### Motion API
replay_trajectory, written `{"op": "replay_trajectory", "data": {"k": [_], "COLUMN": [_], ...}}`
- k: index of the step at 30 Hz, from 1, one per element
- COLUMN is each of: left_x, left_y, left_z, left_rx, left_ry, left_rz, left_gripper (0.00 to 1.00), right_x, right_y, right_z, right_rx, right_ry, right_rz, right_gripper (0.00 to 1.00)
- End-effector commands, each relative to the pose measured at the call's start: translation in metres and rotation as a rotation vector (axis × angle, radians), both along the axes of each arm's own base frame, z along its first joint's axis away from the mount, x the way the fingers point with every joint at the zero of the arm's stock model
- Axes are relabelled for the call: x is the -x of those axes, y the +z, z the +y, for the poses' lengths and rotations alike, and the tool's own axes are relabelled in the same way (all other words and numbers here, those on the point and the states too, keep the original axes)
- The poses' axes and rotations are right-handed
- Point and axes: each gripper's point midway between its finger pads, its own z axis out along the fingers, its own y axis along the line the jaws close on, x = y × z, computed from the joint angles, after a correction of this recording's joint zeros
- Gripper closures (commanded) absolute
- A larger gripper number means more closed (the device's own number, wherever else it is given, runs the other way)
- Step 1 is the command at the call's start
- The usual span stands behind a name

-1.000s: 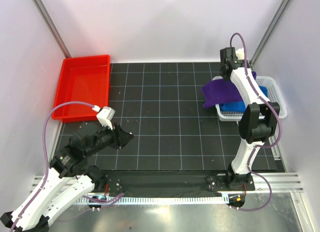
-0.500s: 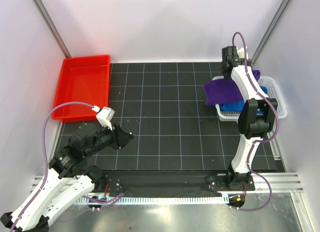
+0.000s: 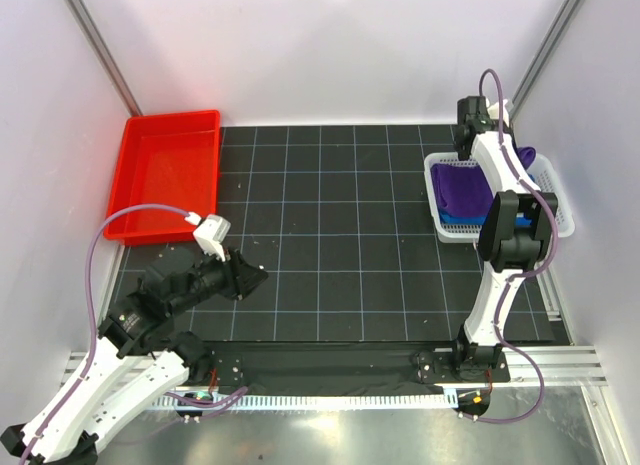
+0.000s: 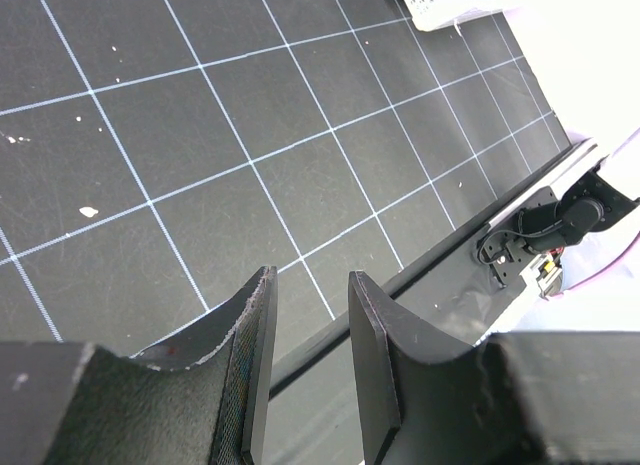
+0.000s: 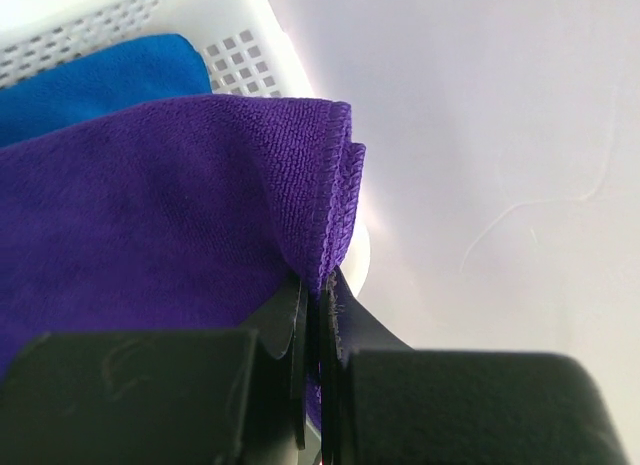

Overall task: Fold and stack the towels
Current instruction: Neatly place the folded towel into the bin

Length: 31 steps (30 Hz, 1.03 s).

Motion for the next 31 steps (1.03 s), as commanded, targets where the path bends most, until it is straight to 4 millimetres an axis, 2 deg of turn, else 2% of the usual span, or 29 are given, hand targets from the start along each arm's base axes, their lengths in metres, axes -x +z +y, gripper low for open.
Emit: {"op": "replay_trajectory", "data": {"k": [1,6,7,8,9,10,11,14,17,19,21,22,23,24,25,26,27,29,30,31], "left_x": [0.002,0.002,0.002,0.002,0.002,0.002,0.002,0.001,0.0,-0.002,-0.004,-0.005,-0.005,-0.007,-0.008,-0.008,-0.011,-0.013,-0.014,-0.015], "left_y": [0.005,0.005,0.005,0.005,0.005,0.005,0.004,0.004,0.003,0.003,0.001,0.0,-0.002,-0.004,-0.005,-0.006,-0.007,-0.009,-0.011,-0.012], "left_z": [-0.004,-0.004,-0.004,-0.004,-0.004,-0.004,-0.005,-0.005,-0.003,-0.002,-0.001,0.0,0.0,0.001,0.001,0.001,0.003,0.004,0.005,0.006], "left_rx": [0.013,0.014,0.015,0.013,0.013,0.012,0.011,0.009,0.004,-0.001,-0.011,-0.015,-0.021,-0.032,-0.038,-0.041,-0.05,-0.058,-0.067,-0.071], "left_ry": [-0.028,-0.028,-0.031,-0.029,-0.029,-0.029,-0.031,-0.028,-0.015,-0.007,0.008,0.013,0.013,0.026,0.029,0.03,0.044,0.06,0.069,0.074], "left_rz": [-0.022,-0.023,-0.023,-0.022,-0.022,-0.021,-0.02,-0.02,-0.022,-0.021,-0.017,-0.015,-0.01,-0.002,0.002,0.004,0.006,0.011,0.015,0.018], "left_gripper": [0.62,0.62,0.62,0.62,0.62,0.62,0.62,0.62,0.61,0.61,0.61,0.61,0.61,0.61,0.61,0.61,0.61,0.61,0.61,0.61], "right_x": [-0.004,-0.002,-0.002,-0.001,-0.002,-0.002,-0.001,-0.003,-0.011,-0.019,-0.018,-0.022,-0.017,-0.008,-0.015,-0.005,0.002,0.004,0.014,0.011], "right_y": [0.01,-0.005,-0.006,-0.009,-0.012,-0.014,-0.015,-0.007,0.011,0.025,0.041,0.04,0.055,0.041,0.043,0.058,0.039,0.04,0.039,0.04], "right_z": [-0.011,-0.023,-0.024,-0.024,-0.024,-0.023,-0.022,-0.019,-0.006,0.015,0.035,0.066,0.079,0.089,0.119,0.129,0.142,0.17,0.175,0.187], "right_rx": [0.022,-0.001,0.004,0.0,-0.008,-0.015,-0.022,-0.05,-0.145,-0.202,-0.221,-0.225,-0.231,-0.214,-0.229,-0.239,-0.256,-0.321,-0.345,-0.39], "right_ry": [-0.041,-0.07,-0.078,-0.089,-0.091,-0.095,-0.103,-0.108,-0.083,-0.045,-0.012,0.048,0.081,0.097,0.174,0.202,0.237,0.299,0.317,0.365], "right_rz": [-0.055,-0.044,-0.043,-0.047,-0.049,-0.054,-0.065,-0.102,-0.197,-0.269,-0.327,-0.33,-0.376,-0.344,-0.388,-0.446,-0.417,-0.49,-0.506,-0.537], "right_gripper": [0.99,0.99,0.95,0.88,0.67,0.56,0.32,0.01,0.0,0.0,0.01,0.0,0.0,0.0,0.0,0.0,0.0,0.0,0.0,0.0]}}
